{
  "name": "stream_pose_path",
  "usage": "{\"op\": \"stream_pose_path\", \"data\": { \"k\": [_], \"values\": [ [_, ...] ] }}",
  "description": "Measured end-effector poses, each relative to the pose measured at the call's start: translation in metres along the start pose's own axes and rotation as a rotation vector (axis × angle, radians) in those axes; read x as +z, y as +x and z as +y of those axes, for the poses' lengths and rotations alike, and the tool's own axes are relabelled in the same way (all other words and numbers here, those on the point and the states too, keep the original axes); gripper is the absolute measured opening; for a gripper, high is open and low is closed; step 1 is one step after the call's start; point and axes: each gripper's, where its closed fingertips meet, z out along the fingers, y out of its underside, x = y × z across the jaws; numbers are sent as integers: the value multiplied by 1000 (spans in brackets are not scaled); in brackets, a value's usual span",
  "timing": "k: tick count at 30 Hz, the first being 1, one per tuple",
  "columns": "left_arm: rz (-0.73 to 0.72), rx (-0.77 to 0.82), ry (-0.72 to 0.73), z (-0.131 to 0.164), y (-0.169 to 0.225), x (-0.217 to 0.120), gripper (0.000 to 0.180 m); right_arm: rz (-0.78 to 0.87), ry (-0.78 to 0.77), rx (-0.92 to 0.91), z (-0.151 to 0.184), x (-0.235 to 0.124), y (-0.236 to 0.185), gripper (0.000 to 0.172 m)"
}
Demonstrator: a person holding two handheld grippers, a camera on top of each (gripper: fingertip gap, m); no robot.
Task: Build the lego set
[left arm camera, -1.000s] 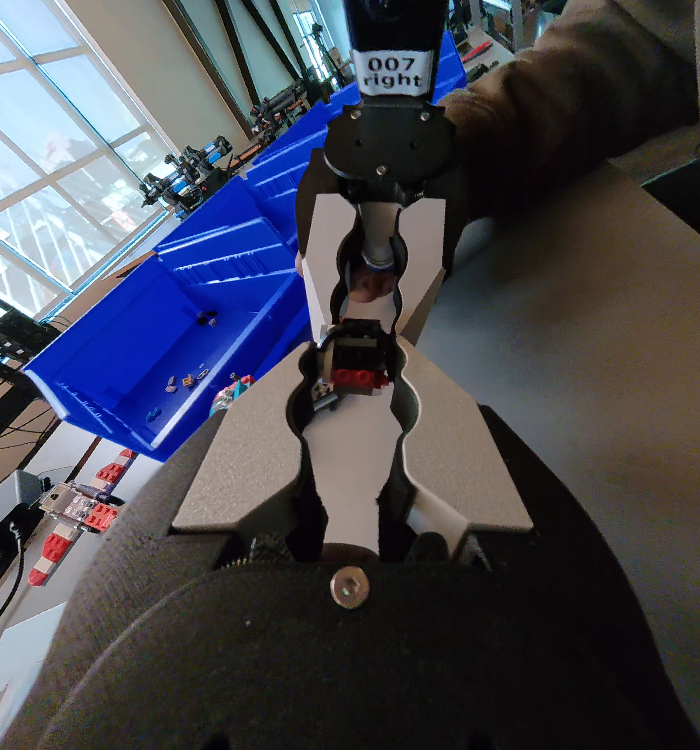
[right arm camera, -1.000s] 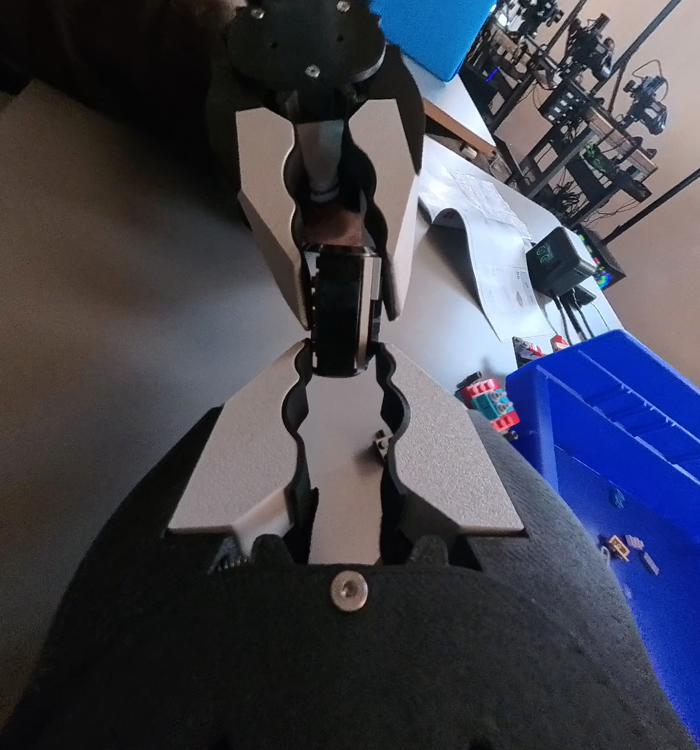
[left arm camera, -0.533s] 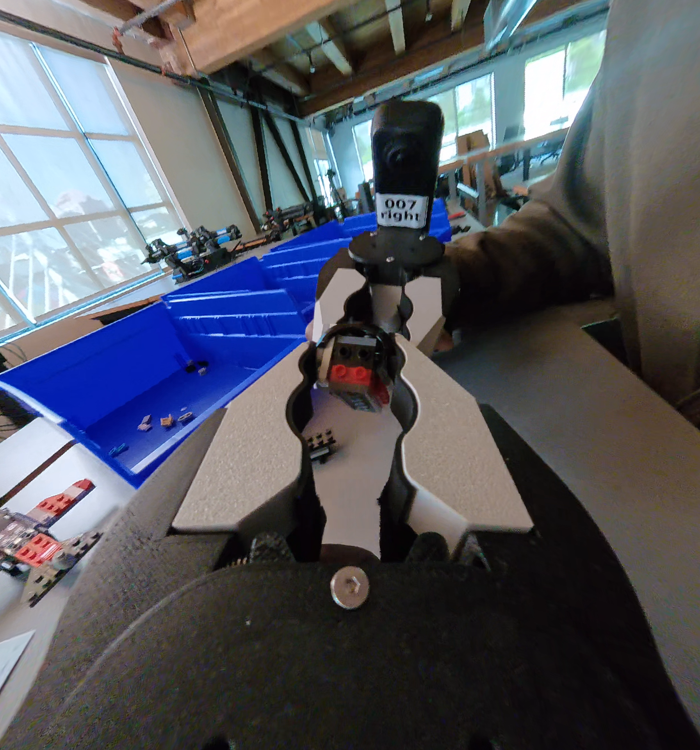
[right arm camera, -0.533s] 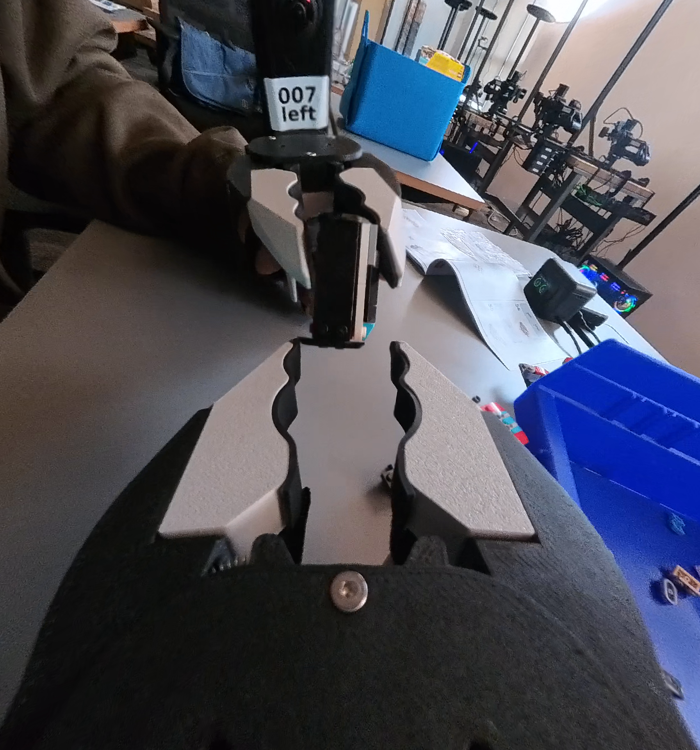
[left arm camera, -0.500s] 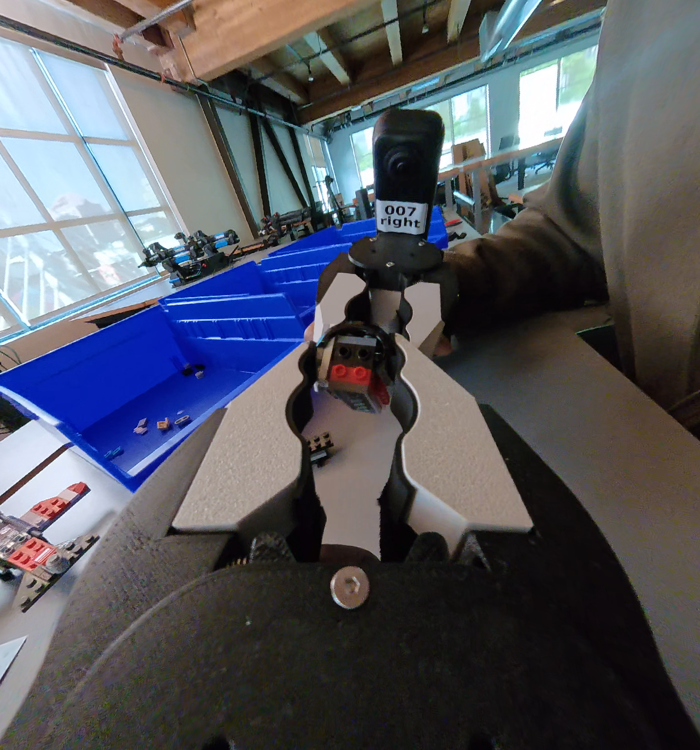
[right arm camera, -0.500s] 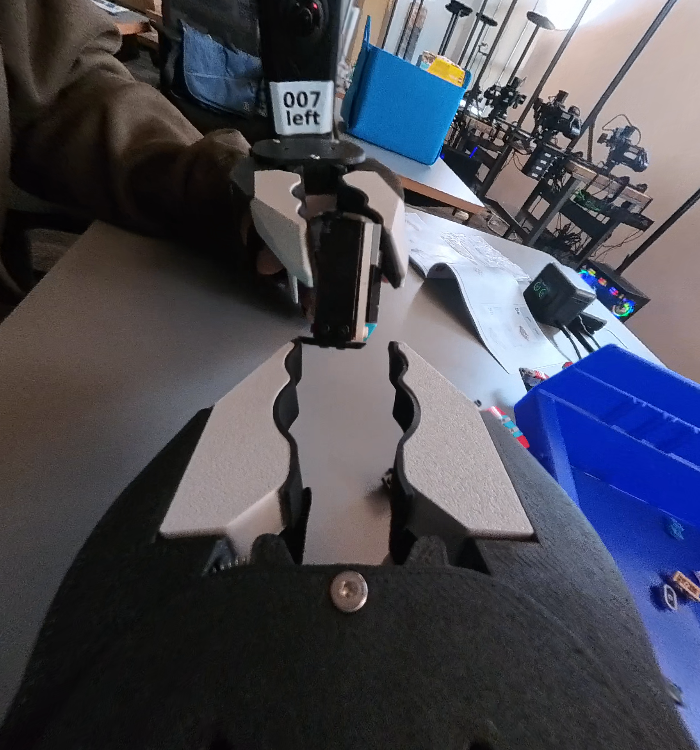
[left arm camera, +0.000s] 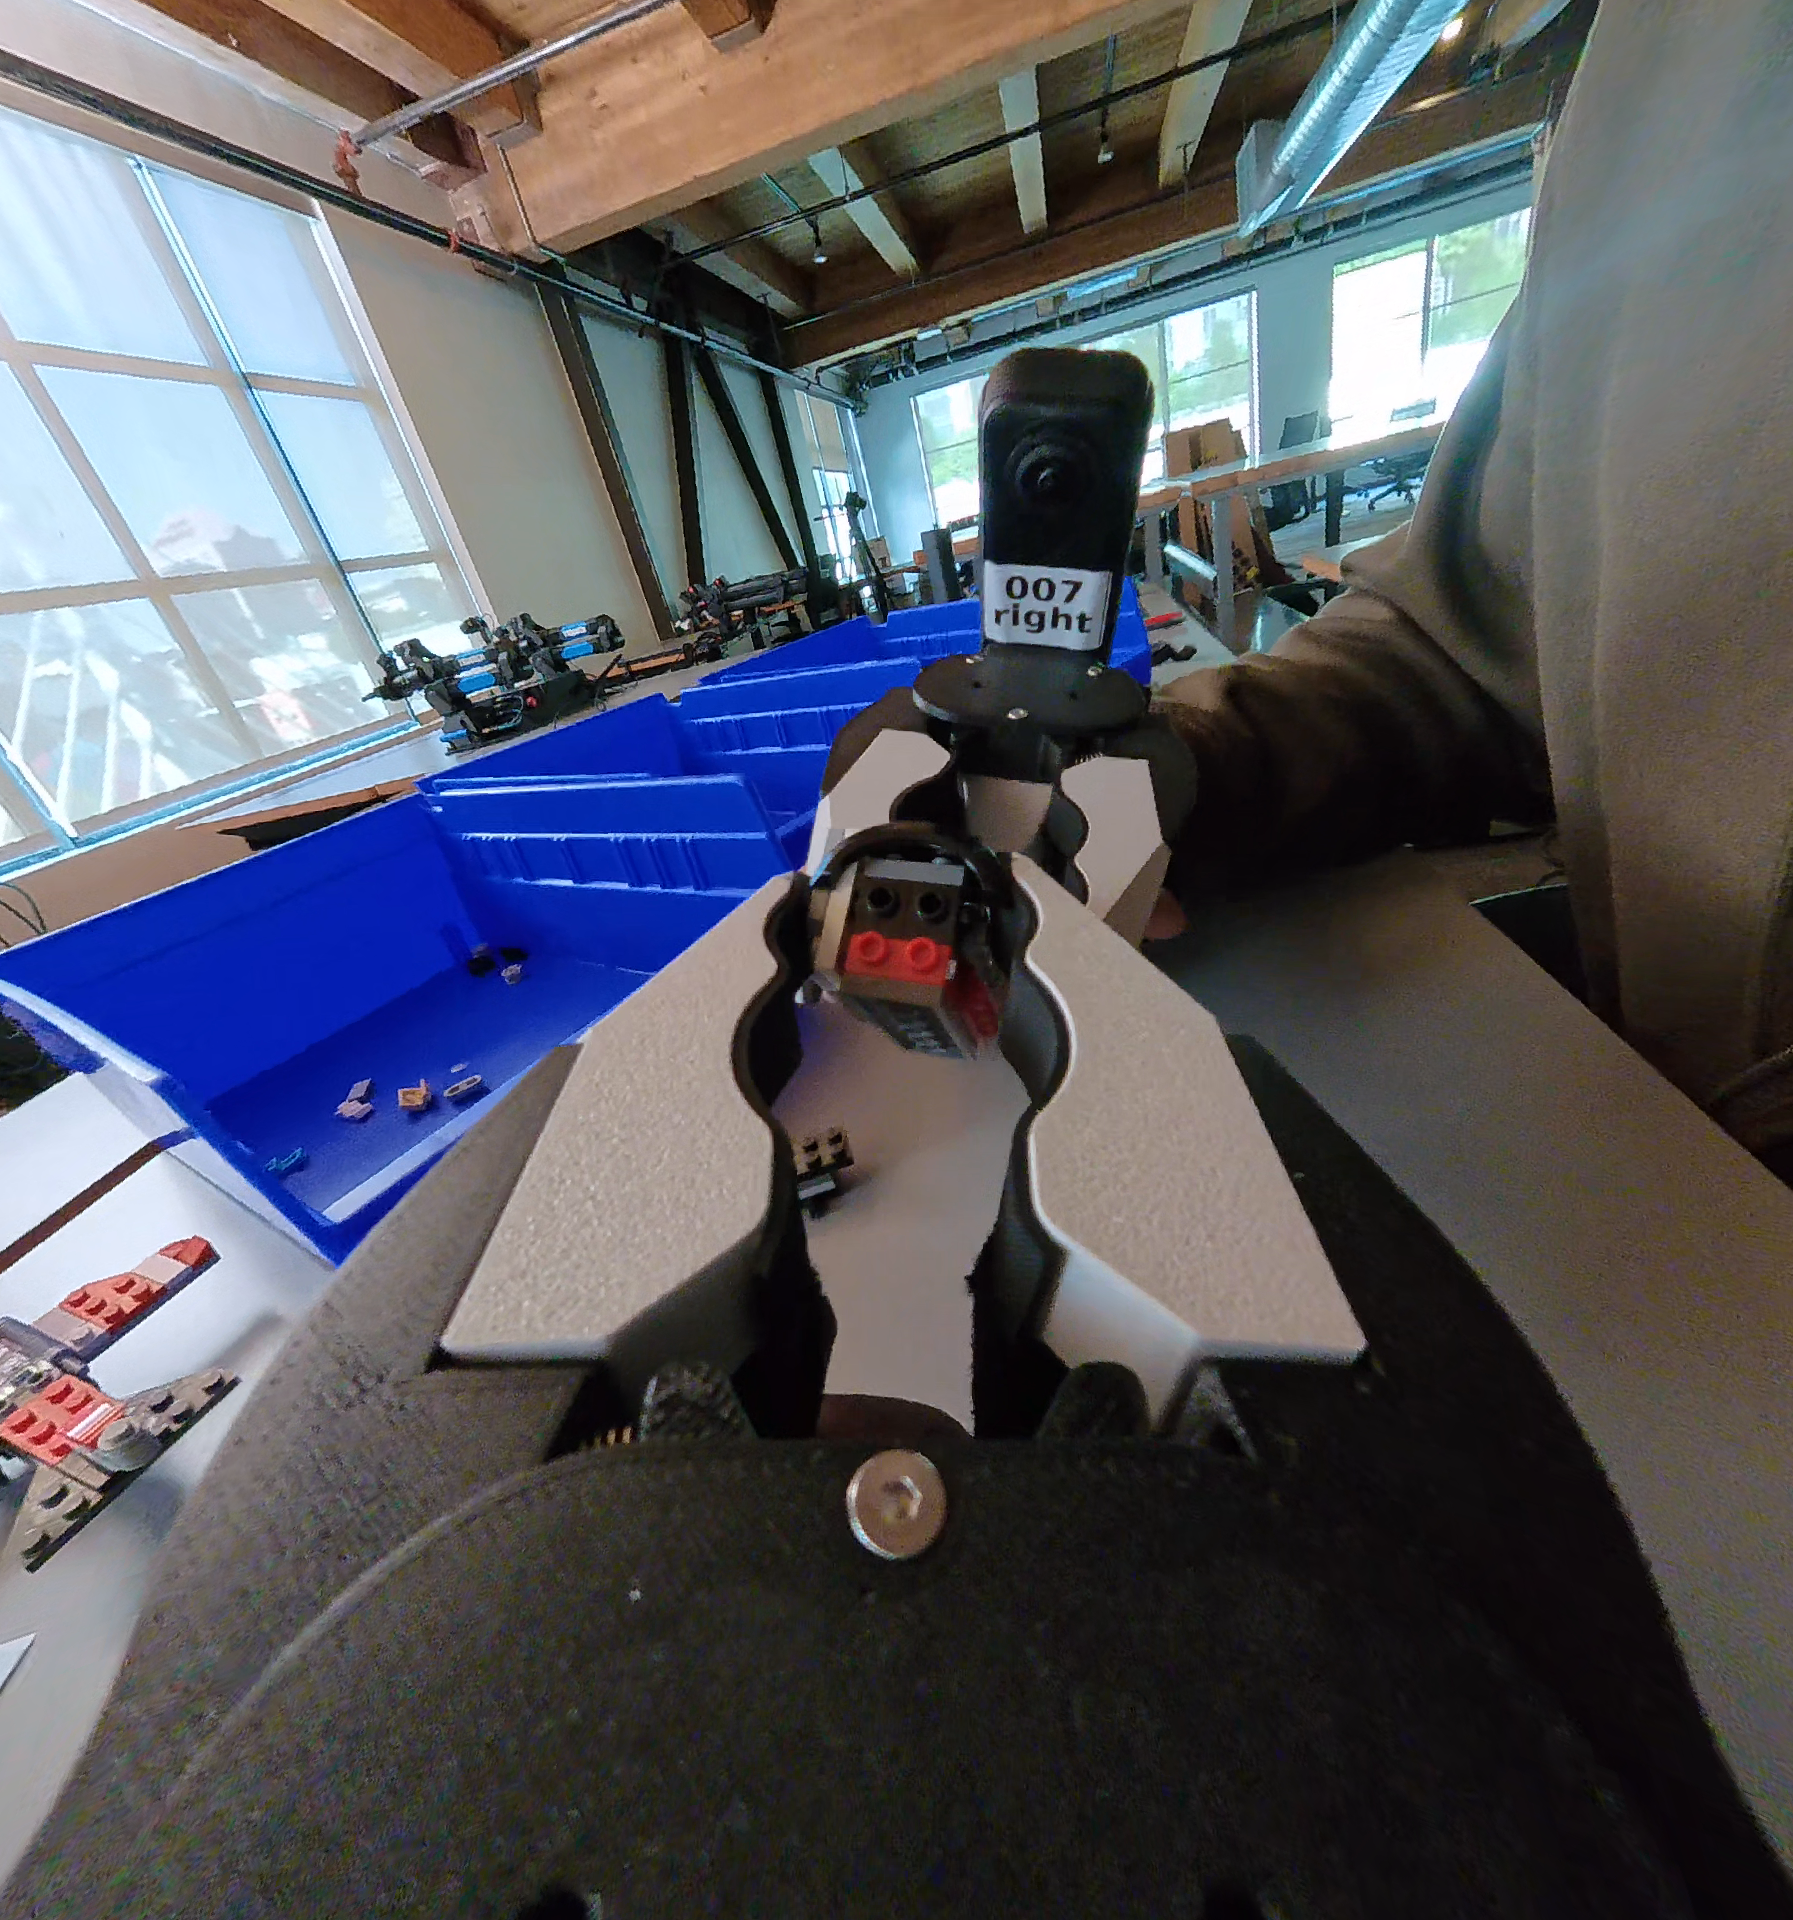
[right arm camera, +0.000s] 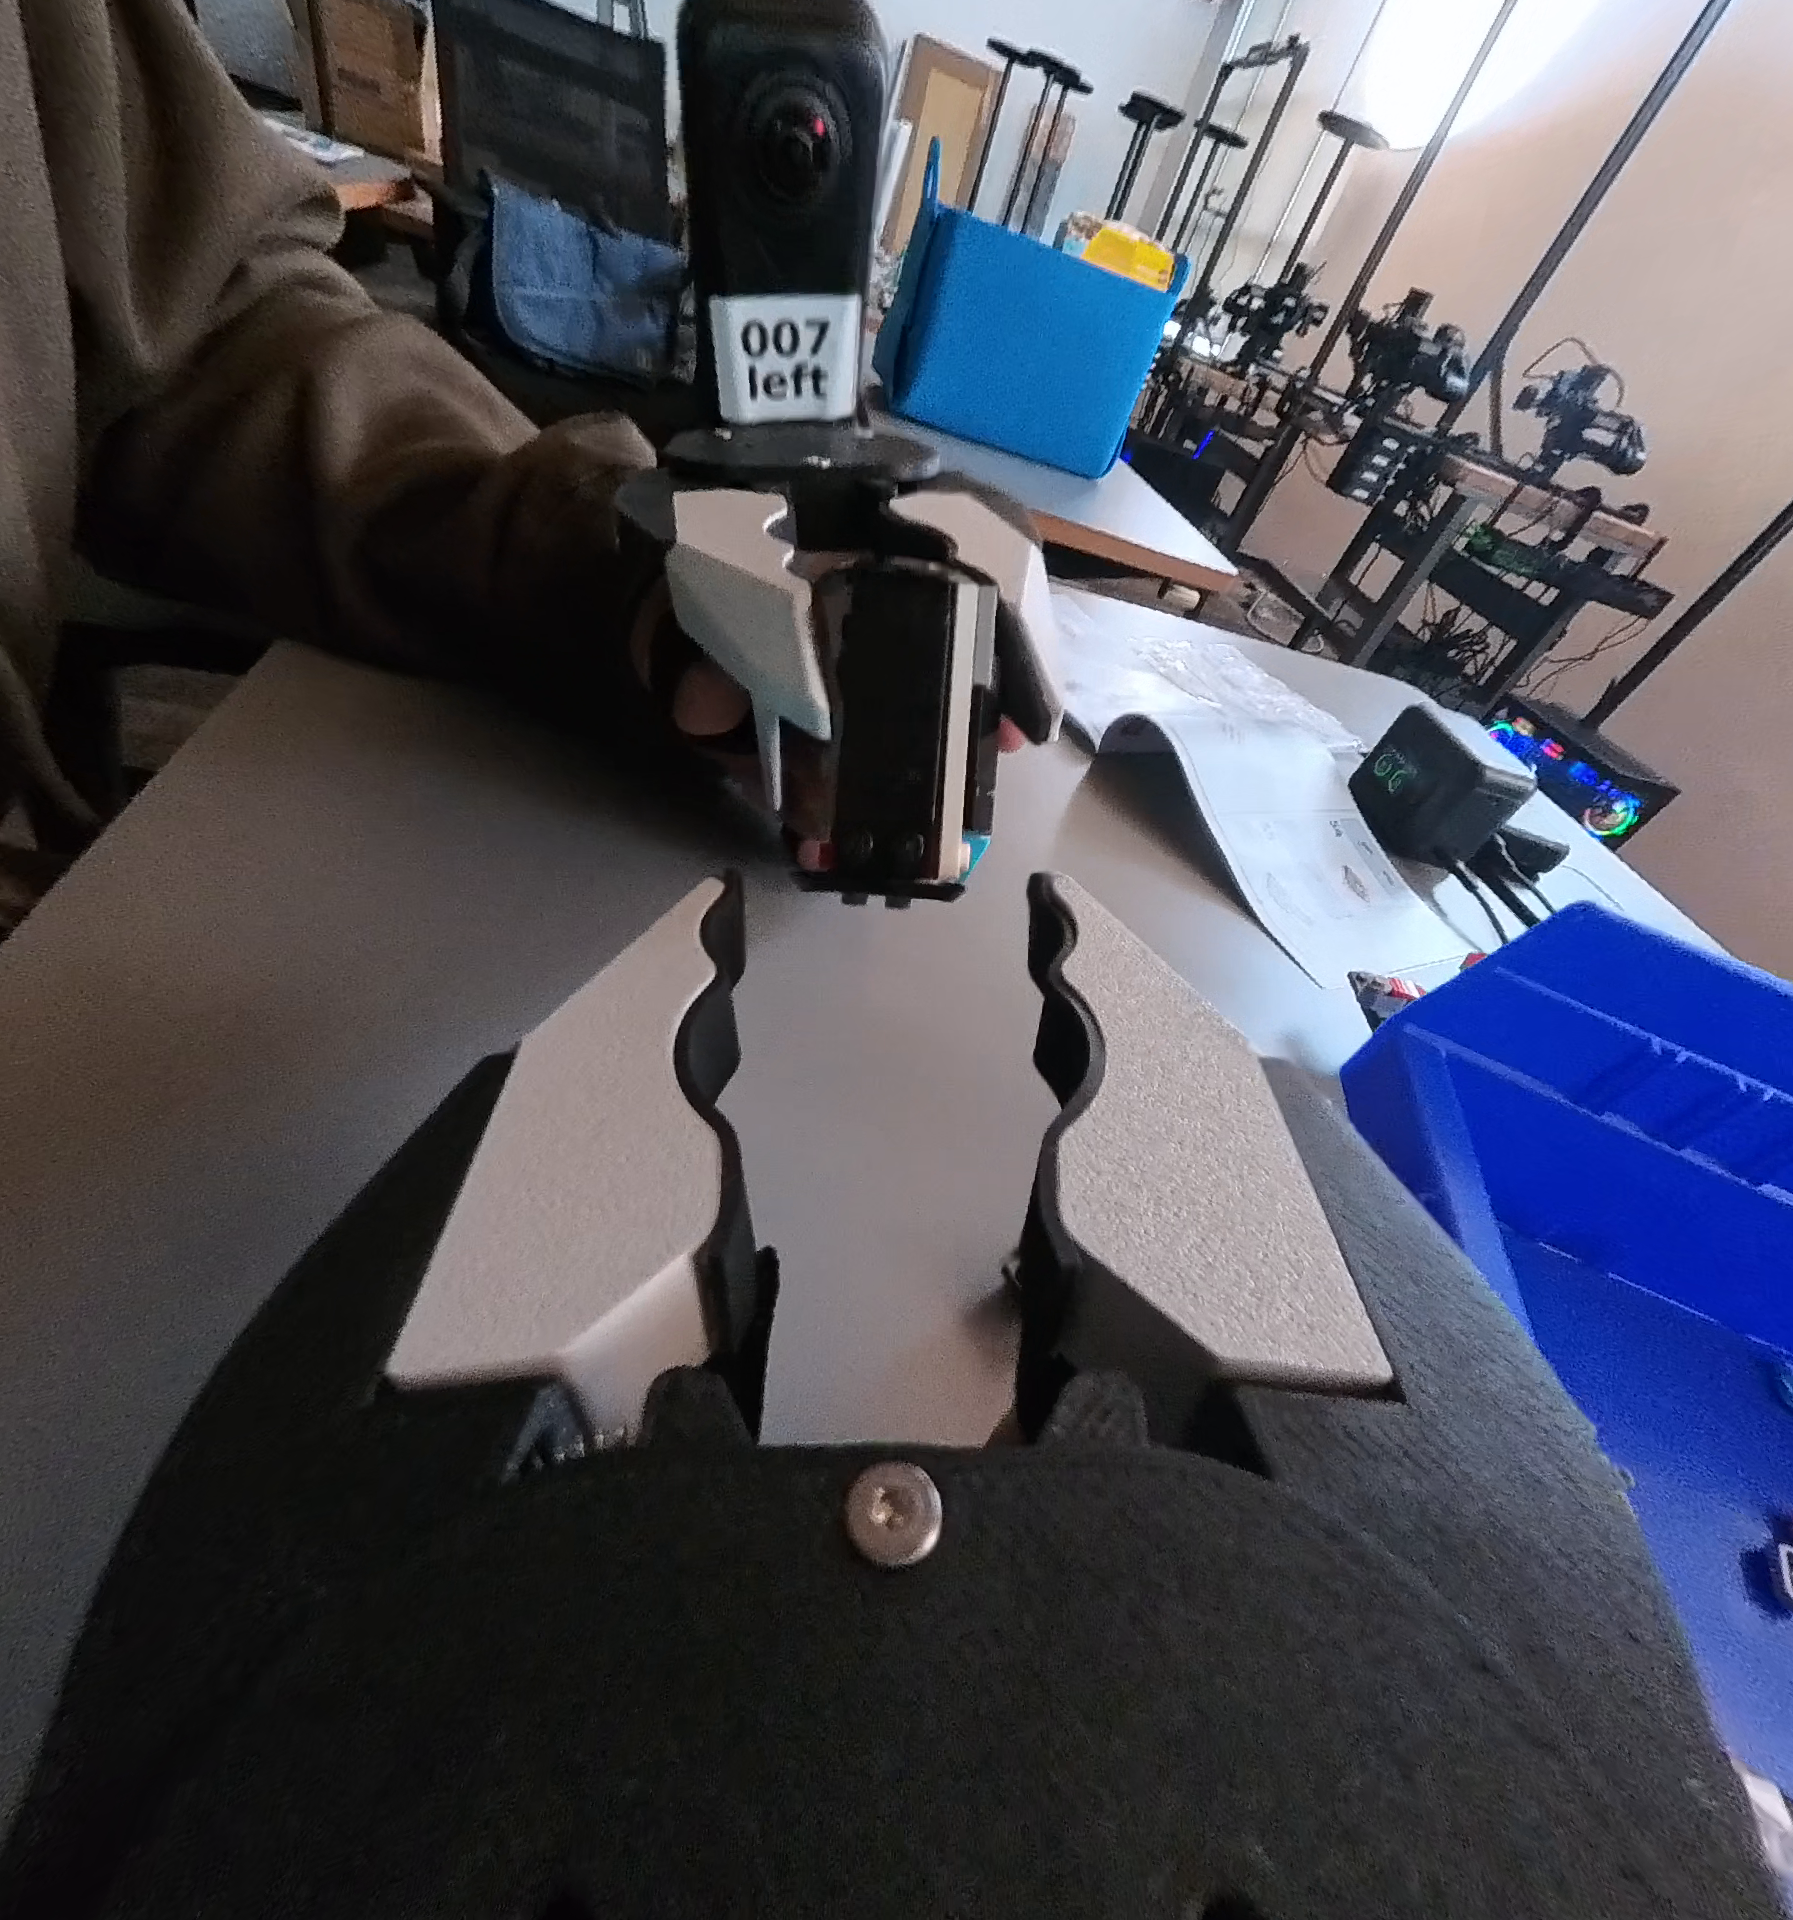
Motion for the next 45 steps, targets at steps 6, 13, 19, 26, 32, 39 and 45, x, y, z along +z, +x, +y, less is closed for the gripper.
{"op": "stream_pose_path", "data": {
  "k": [6,13,19,26,32,39,45],
  "values": [
    [14,-54,51,-6,1,0,35,38,70,-30,-15,0,0,39],
    [17,-48,-42,5,-1,1,38,65,70,-89,-18,-11,6,39],
    [32,7,-151,19,3,3,39,41,80,-90,-19,-14,3,38],
    [12,93,-208,25,3,2,36,26,89,-80,-19,-14,1,38],
    [-9,136,-266,32,0,1,36,66,54,-144,-14,-16,5,44],
    [-10,164,-414,54,1,2,36,84,-83,-238,8,-8,4,36],
    [-16,128,-466,63,-1,0,36,81,-118,-202,16,-5,5,30]
  ]
}}
